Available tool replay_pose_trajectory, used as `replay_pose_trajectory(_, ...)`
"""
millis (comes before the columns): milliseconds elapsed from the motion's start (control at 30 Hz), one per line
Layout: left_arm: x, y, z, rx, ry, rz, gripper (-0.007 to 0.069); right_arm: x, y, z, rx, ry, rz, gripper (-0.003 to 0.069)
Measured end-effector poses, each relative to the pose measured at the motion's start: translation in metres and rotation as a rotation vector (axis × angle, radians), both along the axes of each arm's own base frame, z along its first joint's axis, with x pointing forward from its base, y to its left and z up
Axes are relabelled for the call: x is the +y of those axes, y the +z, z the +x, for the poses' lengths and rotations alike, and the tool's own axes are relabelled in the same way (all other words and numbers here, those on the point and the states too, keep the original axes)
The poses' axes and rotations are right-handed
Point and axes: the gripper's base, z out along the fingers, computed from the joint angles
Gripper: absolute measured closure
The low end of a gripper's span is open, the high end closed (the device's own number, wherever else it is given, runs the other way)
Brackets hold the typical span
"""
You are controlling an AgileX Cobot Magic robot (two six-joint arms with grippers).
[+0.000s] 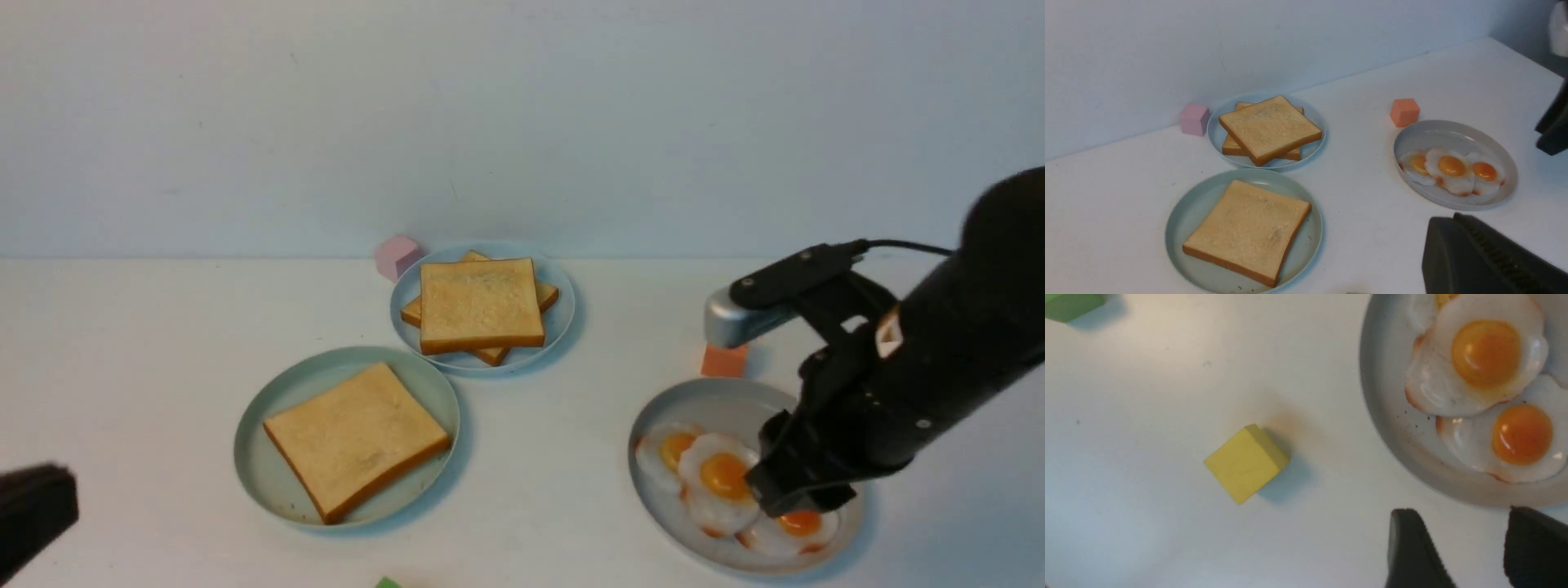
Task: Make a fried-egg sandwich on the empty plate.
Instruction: Use the right arm to grab a fried egg
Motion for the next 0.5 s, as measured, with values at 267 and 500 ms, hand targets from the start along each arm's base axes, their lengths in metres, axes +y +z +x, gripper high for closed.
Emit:
replay_pose_trajectory(267,0.014,-0.027,-0.032,-0.125,0.001,-0.066,0.0638,0.035,-0.041,0.02,-0.026,0.026,-0.235,0.0211)
replay_pose_trajectory(500,0.012,-0.028,-0.028,-0.102,-0.001,-0.063,0.0638,0.051,-0.068,0.034,-0.113,0.009,-0.301,0.0064)
